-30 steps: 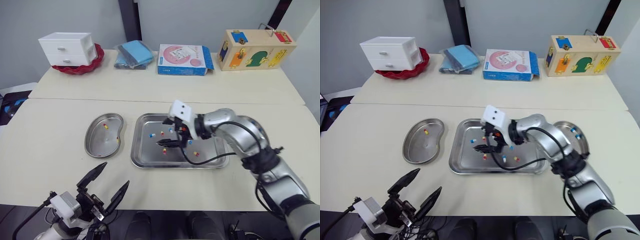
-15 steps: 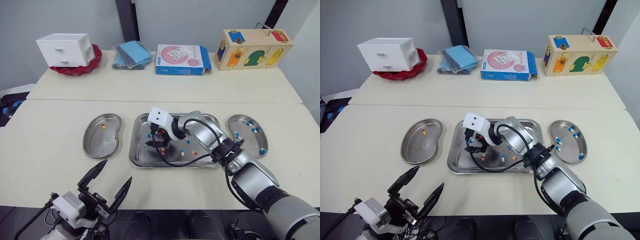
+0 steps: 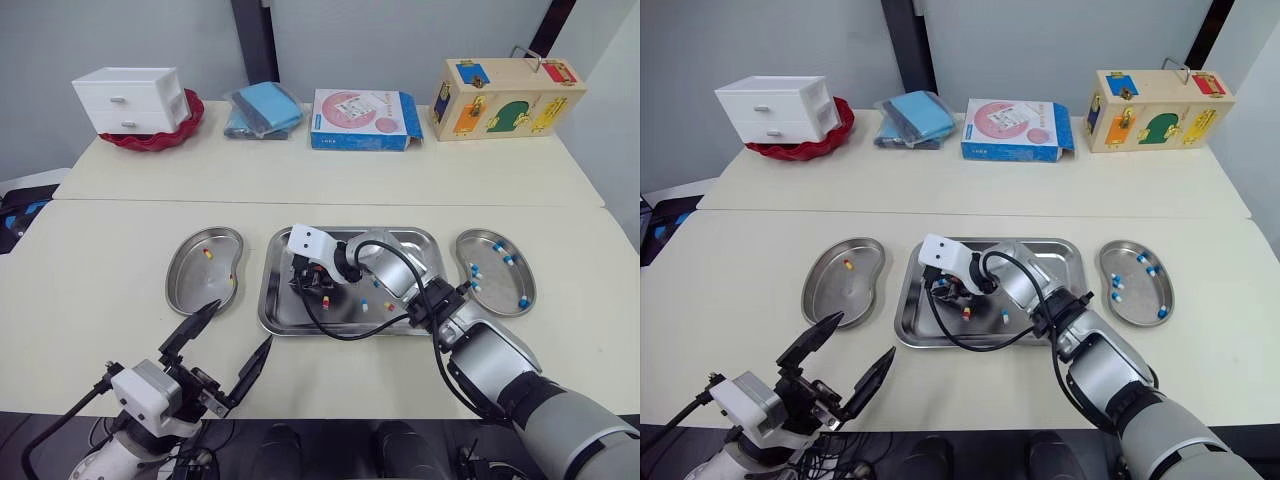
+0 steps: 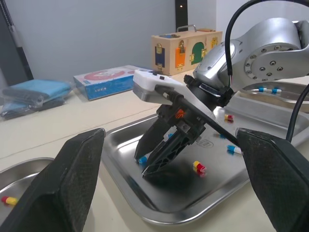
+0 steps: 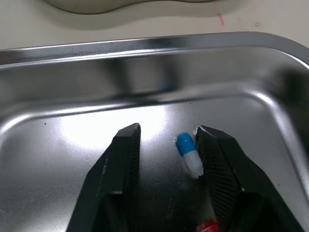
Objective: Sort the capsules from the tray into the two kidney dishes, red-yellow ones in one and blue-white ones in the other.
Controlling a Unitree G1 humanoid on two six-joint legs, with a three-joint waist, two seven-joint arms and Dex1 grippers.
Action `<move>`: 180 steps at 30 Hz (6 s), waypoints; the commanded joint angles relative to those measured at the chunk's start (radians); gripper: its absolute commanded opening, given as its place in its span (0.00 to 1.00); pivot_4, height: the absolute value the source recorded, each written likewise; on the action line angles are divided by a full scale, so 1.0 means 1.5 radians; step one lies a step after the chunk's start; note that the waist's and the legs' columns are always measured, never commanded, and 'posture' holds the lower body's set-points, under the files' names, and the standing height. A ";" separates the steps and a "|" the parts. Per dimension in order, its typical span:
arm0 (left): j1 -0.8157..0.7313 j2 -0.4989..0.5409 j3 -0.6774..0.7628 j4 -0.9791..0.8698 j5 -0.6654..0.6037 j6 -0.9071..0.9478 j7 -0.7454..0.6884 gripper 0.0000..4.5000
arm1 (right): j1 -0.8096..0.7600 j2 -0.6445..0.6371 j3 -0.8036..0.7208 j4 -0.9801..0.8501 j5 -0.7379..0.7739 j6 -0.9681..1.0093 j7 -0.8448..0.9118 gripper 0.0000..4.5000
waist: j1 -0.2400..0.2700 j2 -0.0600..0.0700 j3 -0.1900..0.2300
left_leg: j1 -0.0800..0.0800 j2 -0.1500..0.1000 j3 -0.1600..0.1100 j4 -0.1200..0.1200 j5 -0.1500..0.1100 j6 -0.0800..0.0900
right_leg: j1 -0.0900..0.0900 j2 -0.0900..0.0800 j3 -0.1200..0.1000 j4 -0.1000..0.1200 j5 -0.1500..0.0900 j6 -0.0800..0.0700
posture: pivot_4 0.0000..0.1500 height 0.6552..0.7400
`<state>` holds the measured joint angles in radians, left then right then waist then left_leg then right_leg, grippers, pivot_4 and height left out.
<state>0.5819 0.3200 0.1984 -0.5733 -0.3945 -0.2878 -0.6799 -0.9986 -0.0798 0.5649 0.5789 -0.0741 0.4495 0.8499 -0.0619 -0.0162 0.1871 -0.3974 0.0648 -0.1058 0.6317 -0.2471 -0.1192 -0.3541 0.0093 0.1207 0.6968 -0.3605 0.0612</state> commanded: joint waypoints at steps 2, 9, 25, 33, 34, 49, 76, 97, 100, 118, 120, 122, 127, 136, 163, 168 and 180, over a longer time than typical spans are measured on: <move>0.000 0.011 -0.010 -0.034 0.004 0.018 0.018 1.00 | -0.005 -0.001 -0.015 -0.007 -0.014 0.009 0.008 0.16 | 0.000 0.000 0.000 | 0.000 0.000 0.000 0.000 0.000 0.000 | 0.000 0.000 0.000 0.000 0.000 0.000 | 1.00 1.00; -0.008 0.017 -0.021 -0.043 0.015 0.030 0.031 1.00 | 0.005 -0.005 -0.026 -0.024 -0.021 0.016 0.019 0.01 | 0.000 0.000 0.000 | 0.000 0.000 0.000 0.000 0.000 0.000 | 0.000 0.000 0.000 0.000 0.000 0.000 | 1.00 1.00; -0.028 0.101 -0.033 -0.011 -0.032 -0.004 -0.082 1.00 | 0.185 -0.224 -0.220 -0.488 0.161 0.168 0.115 0.01 | 0.009 0.001 0.000 | -0.001 0.000 0.000 0.000 0.000 0.000 | 0.000 0.000 0.000 -0.001 0.000 0.000 | 1.00 1.00; -0.088 0.158 -0.060 0.079 -0.096 -0.052 -0.248 1.00 | 0.468 -0.454 -0.514 -0.629 0.239 0.172 0.113 0.01 | 0.016 0.001 0.001 | -0.001 -0.001 0.001 -0.001 0.000 0.000 | 0.001 -0.001 0.000 -0.005 0.000 0.000 | 1.00 1.00; -0.090 0.159 -0.062 0.089 -0.100 -0.059 -0.263 1.00 | 0.490 -0.467 -0.538 -0.625 0.243 0.169 0.109 0.01 | 0.014 0.001 0.001 | -0.001 0.000 0.002 -0.001 0.000 0.000 | 0.001 -0.001 0.001 -0.005 0.000 0.000 | 1.00 1.00; -0.097 0.137 -0.055 0.188 -0.116 -0.114 -0.341 1.00 | 0.586 -0.509 -0.611 -0.538 0.241 0.104 0.041 0.01 | 0.005 0.001 0.001 | 0.000 0.000 0.003 -0.001 0.000 0.000 | 0.002 0.000 0.002 -0.005 0.000 0.000 | 1.00 1.00; -0.088 0.127 -0.034 0.216 -0.116 -0.142 -0.337 1.00 | 0.588 -0.542 -0.597 -0.478 0.253 0.071 0.034 0.82 | 0.006 0.001 0.001 | 0.000 0.000 0.003 -0.001 0.000 0.000 | 0.002 0.000 0.002 -0.005 0.000 0.000 | 1.00 1.00; -0.109 0.172 0.018 0.188 -0.075 -0.011 -0.198 1.00 | 0.641 -0.553 -0.653 -0.497 0.292 0.042 0.092 0.99 | 0.008 0.001 0.001 | 0.000 0.000 0.002 -0.001 0.000 0.000 | 0.003 0.000 0.001 -0.004 0.000 0.000 | 1.00 1.00; -0.083 0.242 0.075 0.151 -0.076 0.123 -0.146 1.00 | 0.704 -0.566 -0.715 -0.504 0.335 0.021 0.166 0.99 | 0.010 0.001 0.001 | 0.000 0.000 0.001 -0.001 0.000 0.000 | 0.003 0.000 0.001 -0.005 0.000 0.000 | 1.00 1.00; -0.297 0.586 0.189 0.657 0.040 0.282 -0.280 1.00 | 0.803 -0.659 -0.730 -0.270 0.276 -0.181 0.329 0.99 | 0.000 0.002 0.001 | 0.004 0.000 0.004 -0.002 0.000 0.000 | 0.004 0.000 0.002 -0.004 0.000 0.000 | 1.00 1.00; -0.335 0.590 0.171 0.699 0.060 0.261 -0.285 1.00 | 0.797 -0.656 -0.725 -0.264 0.276 -0.185 0.327 0.99 | 0.001 0.002 0.001 | 0.003 0.000 0.004 -0.002 0.000 0.000 | 0.003 0.000 0.002 -0.004 0.000 0.000 | 1.00 1.00; -0.366 0.594 0.149 0.742 0.083 0.239 -0.296 1.00 | 0.795 -0.651 -0.725 -0.264 0.279 -0.194 0.324 0.99 | 0.001 0.002 0.001 | 0.003 0.000 0.004 -0.002 0.000 0.000 | 0.003 0.000 0.002 -0.004 0.000 0.000 | 1.00 1.00; -0.390 0.583 0.130 0.758 0.106 0.223 -0.295 1.00 | 0.811 -0.639 -0.730 -0.283 0.294 -0.197 0.330 0.99 | 0.002 0.002 0.001 | 0.002 0.000 0.004 -0.002 0.000 0.000 | 0.002 0.000 0.002 -0.004 0.000 0.000 | 1.00 1.00; -0.388 0.559 0.105 0.666 0.095 0.240 -0.324 1.00 | 0.911 -0.559 -0.713 -0.455 0.347 -0.198 0.335 0.99 | 0.004 0.002 0.001 | 0.002 0.000 0.003 -0.002 0.000 0.000 | 0.003 0.000 0.002 -0.003 0.000 0.000 | 1.00 1.00; -0.733 0.330 -0.281 0.353 0.106 0.359 -0.421 1.00 | 1.008 -0.293 -0.569 -0.638 0.424 -0.373 0.256 0.99 | 0.019 0.002 0.001 | 0.005 0.000 0.002 0.001 0.000 0.000 | 0.006 0.001 0.001 0.000 0.000 0.000 | 1.00 1.00; -0.789 0.275 -0.329 0.429 0.151 0.338 -0.421 1.00 | 1.022 -0.289 -0.553 -0.650 0.418 -0.383 0.237 0.99 | 0.020 0.002 0.001 | 0.005 0.000 0.001 0.002 0.000 0.000 | 0.007 0.001 0.001 -0.001 0.000 0.000 | 1.00 1.00; -0.863 0.160 -0.380 0.604 0.231 0.261 -0.414 0.86 | 1.033 -0.283 -0.533 -0.661 0.409 -0.396 0.194 1.00 | 0.019 0.002 0.001 | 0.004 0.000 0.000 0.004 0.000 0.000 | 0.008 0.001 0.000 0.000 0.000 0.000 | 1.00 1.00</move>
<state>-0.6923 0.5667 -0.3659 0.3273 -0.0591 0.1235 -1.2984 0.5422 -0.5027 -0.2316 -0.3807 0.5310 -0.1246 1.1492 -0.0330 -0.0130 0.1886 -0.3909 0.0641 -0.1065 0.6375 -0.2470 -0.1190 -0.3420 0.0107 0.1207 0.6965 -0.3611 0.0619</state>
